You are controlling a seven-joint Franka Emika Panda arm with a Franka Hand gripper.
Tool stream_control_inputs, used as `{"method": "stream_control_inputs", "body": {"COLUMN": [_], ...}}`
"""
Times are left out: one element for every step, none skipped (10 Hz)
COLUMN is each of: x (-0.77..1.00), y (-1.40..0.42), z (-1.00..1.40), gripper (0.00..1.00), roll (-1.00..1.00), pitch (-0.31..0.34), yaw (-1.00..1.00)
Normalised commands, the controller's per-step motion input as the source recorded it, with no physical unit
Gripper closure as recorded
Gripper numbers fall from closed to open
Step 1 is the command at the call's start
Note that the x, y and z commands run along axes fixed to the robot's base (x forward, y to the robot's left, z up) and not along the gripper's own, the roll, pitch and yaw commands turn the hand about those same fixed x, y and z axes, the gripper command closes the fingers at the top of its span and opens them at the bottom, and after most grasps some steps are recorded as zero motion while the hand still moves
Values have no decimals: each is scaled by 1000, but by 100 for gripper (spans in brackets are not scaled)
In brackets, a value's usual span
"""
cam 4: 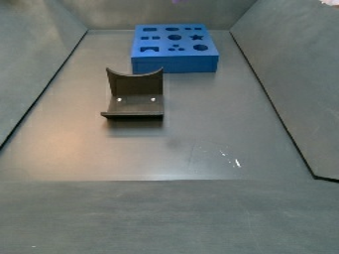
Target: Insert the 3 prong object.
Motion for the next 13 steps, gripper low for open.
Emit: {"method": "stream_control_inputs", "body": {"x": [0, 0, 0, -31, -46, -57, 0, 0, 0, 0, 114, 300, 323], "y": [229, 263, 240, 197, 146, 80, 0, 0, 17, 137, 366, 503, 506], "z": [-763, -734, -637, -543, -494, -363, -234, -243, -271, -229, -143, -86, -189], "gripper": [100, 100, 100, 100, 100, 100, 100, 100, 100, 100, 100, 100, 100], "roll": [0, 1, 0, 10, 57, 111, 157, 199, 163, 67, 0, -126, -213], "pitch": [10, 0, 0, -1, -6, 0, 0, 16, 26, 0, 0, -19, -53], "yaw": [-877, -843, -863, -894, -917, -917, -943, -929, -926, -889, -674, -434, -309]}}
